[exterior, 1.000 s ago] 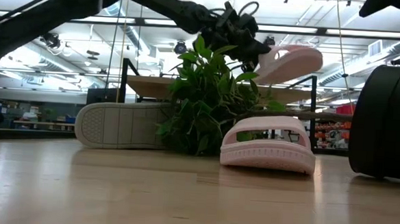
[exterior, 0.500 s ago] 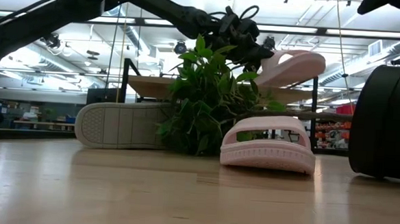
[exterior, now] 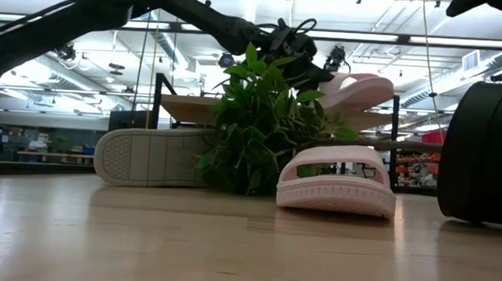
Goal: Pick and place slides into the shelf
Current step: Put the top pink slides on the shelf
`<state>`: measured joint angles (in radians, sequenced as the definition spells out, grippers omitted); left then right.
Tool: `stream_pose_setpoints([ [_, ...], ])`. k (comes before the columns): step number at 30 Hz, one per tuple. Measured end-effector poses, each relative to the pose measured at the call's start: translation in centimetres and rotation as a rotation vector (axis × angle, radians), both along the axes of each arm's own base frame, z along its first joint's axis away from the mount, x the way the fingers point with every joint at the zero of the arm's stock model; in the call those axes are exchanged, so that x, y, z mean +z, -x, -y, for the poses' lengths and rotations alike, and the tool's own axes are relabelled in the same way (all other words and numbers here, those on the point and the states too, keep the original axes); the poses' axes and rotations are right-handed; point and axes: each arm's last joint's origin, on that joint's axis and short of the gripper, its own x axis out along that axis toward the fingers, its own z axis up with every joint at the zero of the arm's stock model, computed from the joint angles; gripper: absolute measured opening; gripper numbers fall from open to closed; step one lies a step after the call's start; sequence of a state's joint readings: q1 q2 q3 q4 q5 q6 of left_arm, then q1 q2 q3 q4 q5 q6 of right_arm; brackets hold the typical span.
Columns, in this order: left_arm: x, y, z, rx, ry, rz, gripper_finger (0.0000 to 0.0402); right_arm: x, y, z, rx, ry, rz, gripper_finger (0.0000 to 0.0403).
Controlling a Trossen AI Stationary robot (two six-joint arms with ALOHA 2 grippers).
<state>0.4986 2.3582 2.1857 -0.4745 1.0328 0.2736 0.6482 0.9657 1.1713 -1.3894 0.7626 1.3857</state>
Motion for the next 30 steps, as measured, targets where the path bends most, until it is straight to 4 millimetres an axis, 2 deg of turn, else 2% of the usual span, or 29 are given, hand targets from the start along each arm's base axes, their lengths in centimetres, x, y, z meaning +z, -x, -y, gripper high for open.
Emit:
stream_pose_setpoints([
  [30,-0.73,-0.51,0.46,0.013,-0.038,-0.013,0.0018,0.01,-0.48,-0.28,-0.029,-0.005,0.041,0.0],
])
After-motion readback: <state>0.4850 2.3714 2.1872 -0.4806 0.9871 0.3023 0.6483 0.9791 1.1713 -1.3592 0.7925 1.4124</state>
